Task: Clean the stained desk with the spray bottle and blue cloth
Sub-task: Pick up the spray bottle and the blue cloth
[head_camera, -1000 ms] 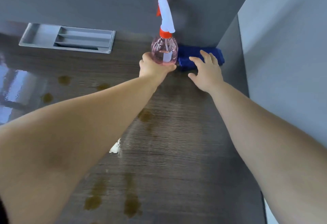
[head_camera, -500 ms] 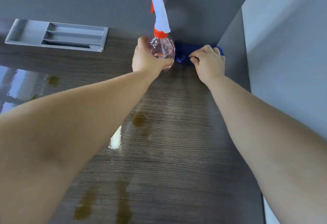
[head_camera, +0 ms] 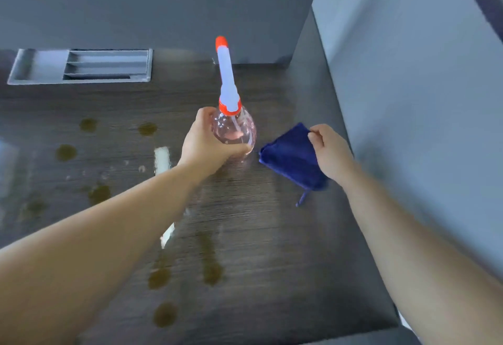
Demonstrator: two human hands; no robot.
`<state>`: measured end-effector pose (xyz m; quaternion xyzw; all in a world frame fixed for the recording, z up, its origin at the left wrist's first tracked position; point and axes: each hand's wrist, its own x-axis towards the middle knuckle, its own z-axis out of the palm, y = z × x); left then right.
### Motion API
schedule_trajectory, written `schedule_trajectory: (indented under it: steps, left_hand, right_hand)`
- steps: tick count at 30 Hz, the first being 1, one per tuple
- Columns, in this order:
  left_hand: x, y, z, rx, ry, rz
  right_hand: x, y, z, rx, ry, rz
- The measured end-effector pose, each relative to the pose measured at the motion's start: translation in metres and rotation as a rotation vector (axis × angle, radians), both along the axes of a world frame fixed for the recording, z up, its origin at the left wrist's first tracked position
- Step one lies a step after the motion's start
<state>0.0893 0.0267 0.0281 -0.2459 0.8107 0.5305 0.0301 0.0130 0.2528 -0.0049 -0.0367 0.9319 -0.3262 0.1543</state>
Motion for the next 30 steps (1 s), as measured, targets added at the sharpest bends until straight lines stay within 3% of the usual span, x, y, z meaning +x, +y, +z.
schedule_trajectory:
  steps: [5, 7, 9, 15, 19, 25, 28, 30]
  left_hand:
    - [0.052, 0.005, 0.006, 0.012, 0.015, -0.109]
    - [0.069, 0.006, 0.009, 0.014, 0.022, -0.140]
    - [0.083, 0.006, 0.012, 0.007, 0.028, -0.169]
    - [0.109, 0.007, 0.012, 0.000, 0.015, -0.207]
    - [0.115, 0.013, 0.005, -0.009, -0.018, -0.202]
    - [0.112, 0.029, 0.001, -0.003, -0.041, -0.187]
    - [0.110, 0.036, 0.001, -0.006, -0.044, -0.191]
    - [0.110, 0.039, -0.001, -0.008, -0.052, -0.188]
  right_hand:
    - [0.071, 0.029, 0.024, -0.272, -0.367, -0.169]
    - [0.095, 0.034, 0.039, -0.366, -0.445, -0.144]
    - [0.112, 0.036, 0.051, -0.320, -0.469, -0.048]
    - [0.099, 0.060, 0.026, 0.308, -0.054, -0.042]
    - [0.102, 0.051, 0.010, 0.328, 0.062, -0.083]
    - [0.146, 0.024, -0.019, 0.322, 0.030, 0.174]
    - [0.157, 0.037, -0.025, 0.348, 0.227, 0.169]
    - [0.158, 0.045, -0.030, 0.394, 0.226, 0.215]
